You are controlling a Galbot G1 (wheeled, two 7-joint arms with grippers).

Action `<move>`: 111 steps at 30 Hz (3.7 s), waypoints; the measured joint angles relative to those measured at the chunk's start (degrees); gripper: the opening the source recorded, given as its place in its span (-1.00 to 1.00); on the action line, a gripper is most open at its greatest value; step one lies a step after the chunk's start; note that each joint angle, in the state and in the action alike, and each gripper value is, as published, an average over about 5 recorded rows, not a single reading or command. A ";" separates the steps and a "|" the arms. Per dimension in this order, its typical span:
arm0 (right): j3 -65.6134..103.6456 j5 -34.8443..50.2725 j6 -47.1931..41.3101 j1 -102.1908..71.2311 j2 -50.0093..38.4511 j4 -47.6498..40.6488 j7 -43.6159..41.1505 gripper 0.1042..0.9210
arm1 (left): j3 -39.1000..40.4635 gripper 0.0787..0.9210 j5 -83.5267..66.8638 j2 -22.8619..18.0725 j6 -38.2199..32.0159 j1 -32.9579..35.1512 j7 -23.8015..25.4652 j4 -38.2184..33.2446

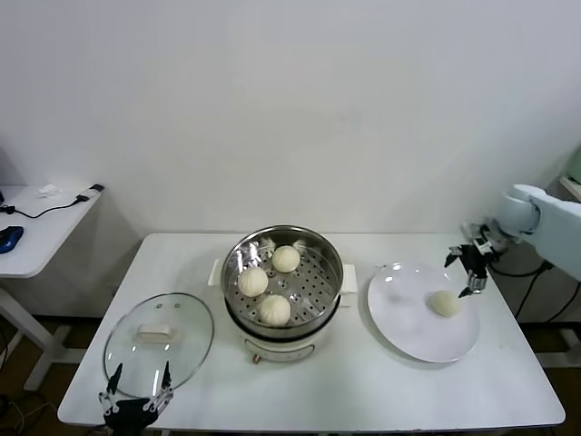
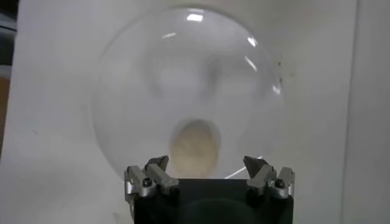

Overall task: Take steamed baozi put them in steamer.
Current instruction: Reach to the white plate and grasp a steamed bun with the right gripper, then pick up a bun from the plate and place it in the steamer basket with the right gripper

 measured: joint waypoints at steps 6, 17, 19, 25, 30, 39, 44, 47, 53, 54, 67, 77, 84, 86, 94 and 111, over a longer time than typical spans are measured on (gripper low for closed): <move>4.99 -2.82 -0.79 -6.35 0.92 -3.53 0.98 0.76 | 0.11 0.77 0.20 -0.22 -0.14 0.15 -0.07 0.35; 10.46 -5.73 -1.73 -13.31 4.16 -8.54 2.96 0.76 | 0.01 0.77 0.23 -0.25 -0.13 -0.20 -0.09 1.08; 11.17 -6.06 -1.79 -14.16 4.74 -9.20 3.26 0.76 | -0.08 0.77 0.22 -0.25 -0.11 -0.26 -0.09 1.23; 12.52 -6.72 -1.99 -15.58 5.74 -10.26 3.58 0.72 | -0.21 0.77 0.17 -0.23 -0.10 -0.44 -0.11 1.57; 12.65 -7.07 -2.40 -15.79 5.68 -10.13 3.29 0.56 | -0.20 0.77 0.16 -0.23 -0.07 -0.45 -0.14 1.62; 8.47 -4.29 -4.24 -10.33 4.24 -6.87 2.71 0.49 | 0.33 0.77 0.20 -0.14 -0.10 -0.33 -0.14 1.39; 2.18 1.12 -6.12 -2.16 3.85 -2.23 3.18 0.49 | 0.53 0.77 0.21 0.19 -0.35 -0.22 -0.25 1.40; -2.37 6.01 -7.63 4.35 4.24 1.66 3.80 0.49 | 0.67 0.77 0.20 0.34 -0.29 -0.19 -0.32 1.33; -9.95 17.53 -11.36 16.88 6.48 10.97 6.04 0.49 | 0.77 0.77 -0.05 0.52 -0.15 0.04 -0.41 0.83; -10.80 19.50 -12.04 18.57 7.07 12.53 6.55 0.49 | 0.77 0.77 -0.09 0.57 -0.14 0.08 -0.43 0.76; -16.18 36.32 -21.51 26.70 18.17 24.98 15.54 0.49 | 0.45 0.77 -0.30 0.79 -0.27 0.51 -0.89 0.05; -18.65 38.04 -26.60 24.19 23.59 26.04 20.85 0.49 | 0.02 0.77 -0.57 0.78 -0.27 0.22 -0.93 -0.01; -18.73 37.87 -28.80 21.31 25.36 25.76 23.54 0.49 | 0.10 0.77 -0.58 0.72 -0.15 -0.03 -0.91 0.15; -18.64 37.65 -29.27 20.43 25.74 25.54 24.19 0.49 | 0.09 0.77 -0.58 0.72 -0.14 -0.06 -0.91 0.17; -18.26 36.95 -30.65 17.59 26.86 24.56 25.84 0.49 | 0.11 0.77 -0.60 0.72 -0.07 -0.10 -0.90 0.17; -16.62 36.66 -28.30 18.12 25.96 24.39 23.17 0.76 | -0.02 0.77 -0.64 0.72 0.14 -0.10 -0.92 -0.21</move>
